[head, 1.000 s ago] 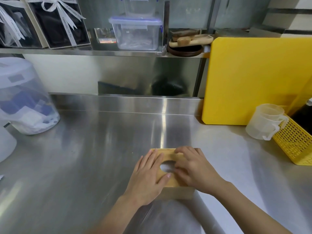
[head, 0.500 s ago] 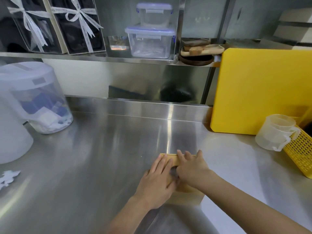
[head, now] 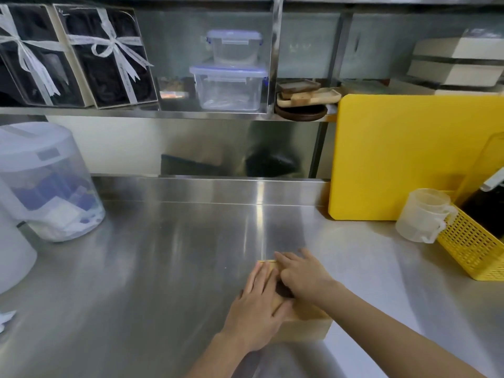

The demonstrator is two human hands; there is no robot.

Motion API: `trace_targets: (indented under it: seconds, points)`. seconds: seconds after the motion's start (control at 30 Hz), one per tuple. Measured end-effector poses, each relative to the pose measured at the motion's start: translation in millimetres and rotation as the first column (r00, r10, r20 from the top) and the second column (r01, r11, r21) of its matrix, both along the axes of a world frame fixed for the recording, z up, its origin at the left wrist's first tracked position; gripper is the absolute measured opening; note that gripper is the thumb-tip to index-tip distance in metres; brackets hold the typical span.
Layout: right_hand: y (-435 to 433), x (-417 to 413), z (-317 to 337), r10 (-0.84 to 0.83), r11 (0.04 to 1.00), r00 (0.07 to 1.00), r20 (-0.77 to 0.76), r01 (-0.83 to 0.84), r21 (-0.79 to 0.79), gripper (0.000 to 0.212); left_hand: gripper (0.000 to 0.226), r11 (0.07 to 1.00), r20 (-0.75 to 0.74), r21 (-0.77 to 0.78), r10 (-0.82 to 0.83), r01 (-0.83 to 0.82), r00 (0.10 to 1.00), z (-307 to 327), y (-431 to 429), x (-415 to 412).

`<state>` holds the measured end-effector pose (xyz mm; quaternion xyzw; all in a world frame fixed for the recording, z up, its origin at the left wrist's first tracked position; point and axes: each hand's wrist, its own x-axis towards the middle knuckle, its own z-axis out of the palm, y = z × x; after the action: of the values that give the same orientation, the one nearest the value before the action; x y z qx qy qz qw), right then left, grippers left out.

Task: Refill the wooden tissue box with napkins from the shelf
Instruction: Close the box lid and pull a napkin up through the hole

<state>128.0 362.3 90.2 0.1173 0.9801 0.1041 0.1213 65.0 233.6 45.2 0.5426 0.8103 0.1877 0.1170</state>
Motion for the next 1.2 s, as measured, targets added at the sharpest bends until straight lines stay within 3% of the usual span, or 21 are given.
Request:
trace_targets:
  seconds: [0.33, 0.67, 0.8, 0.93, 1.07, 1.13, 1.2]
  points:
    - [6, -2, -7, 0.013, 0.999, 0.997, -0.075, -0.015, -0.030, 0.020, 0.069, 0.998, 0.073, 0.056, 0.009, -0.013, 0.997, -4, 0, 1]
    - [11, 17, 2, 0.158, 0.978, 0.949, -0.272, -0.189, -0.092, 0.031, 0.069, 0.999, -0.014, 0.036, -0.009, 0.010, 1.000, 2, -3, -2]
    - [3, 24, 15, 0.233, 0.967, 0.950, -0.209, -0.250, -0.059, 0.020, 0.063, 0.998, -0.002, 0.067, -0.008, 0.009, 1.000, 1, -3, 0]
    - [-6, 37, 17, 0.375, 0.922, 0.845, -0.381, -0.384, 0.055, 0.005, 0.062, 0.998, -0.002, 0.055, -0.024, 0.024, 1.000, 1, -2, -1]
    - [-8, 49, 3, 0.454, 0.885, 0.724, -0.520, -0.436, 0.164, 0.016, 0.050, 0.993, 0.036, 0.050, -0.110, 0.108, 0.993, 9, 1, -9]
    - [-7, 53, 1, 0.457, 0.883, 0.716, -0.527, -0.436, 0.172, 0.018, 0.039, 0.985, 0.061, 0.085, -0.153, 0.148, 0.986, 13, 5, -12]
    - [-7, 56, 1, 0.368, 0.913, 0.749, -0.551, -0.402, 0.064, 0.011, 0.027, 0.979, 0.097, 0.157, -0.148, 0.132, 0.984, 15, 8, -13]
